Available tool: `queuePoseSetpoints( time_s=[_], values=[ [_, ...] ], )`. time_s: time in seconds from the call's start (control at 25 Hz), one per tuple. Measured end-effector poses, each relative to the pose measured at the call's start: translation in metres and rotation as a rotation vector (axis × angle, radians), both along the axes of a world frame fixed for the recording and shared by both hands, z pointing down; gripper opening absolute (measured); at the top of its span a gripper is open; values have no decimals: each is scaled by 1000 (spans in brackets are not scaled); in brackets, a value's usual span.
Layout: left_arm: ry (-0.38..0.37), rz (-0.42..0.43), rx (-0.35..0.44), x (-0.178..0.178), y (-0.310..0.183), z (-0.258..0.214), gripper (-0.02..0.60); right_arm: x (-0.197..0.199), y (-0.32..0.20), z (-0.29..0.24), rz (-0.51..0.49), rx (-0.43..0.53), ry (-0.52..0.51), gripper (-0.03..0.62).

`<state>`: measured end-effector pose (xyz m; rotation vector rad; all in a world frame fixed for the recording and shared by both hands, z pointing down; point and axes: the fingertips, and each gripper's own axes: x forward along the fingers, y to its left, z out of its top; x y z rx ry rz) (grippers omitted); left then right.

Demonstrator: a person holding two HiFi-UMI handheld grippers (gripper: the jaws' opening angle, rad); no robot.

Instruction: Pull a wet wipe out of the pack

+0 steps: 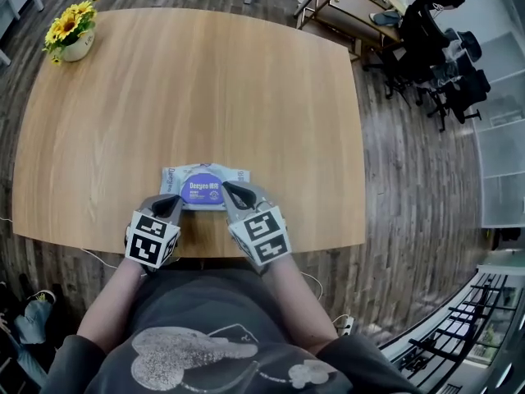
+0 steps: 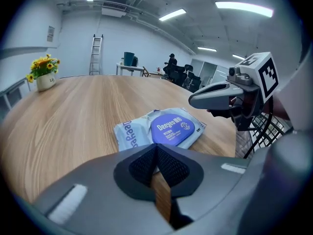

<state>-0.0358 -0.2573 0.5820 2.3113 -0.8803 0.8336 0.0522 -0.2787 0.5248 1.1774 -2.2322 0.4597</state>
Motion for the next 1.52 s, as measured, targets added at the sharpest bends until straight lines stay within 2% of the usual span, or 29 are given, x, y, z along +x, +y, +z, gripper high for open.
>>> queuePoseSetpoints(
  time_s=[0.2,0.4,0.6,0.76,1.0,1.24,1.52],
  values=[
    [-35,-23,-29,-3,4,8,18,-19,8,21,-163,-63,45,61],
    [-54,-56,-51,-3,2,14,18,-32,11,37,-312,-60,150,218],
    [-54,-58,-75,-2,2,16,18,-43,14,56,-421,-88,224,319],
    [-61,-46,-87,-2,2,18,18,-47,12,65,-459,-83,269,325],
    [-66,-45,-98,-2,2,19,18,-46,12,68,-466,-38,223,325],
    [-87,-56,-94,-2,2,21,18,-45,11,69,-480,-118,198,319],
    [-86,-76,-105,-1,1,21,18,-44,10,69,-487,-162,184,315]
  ],
)
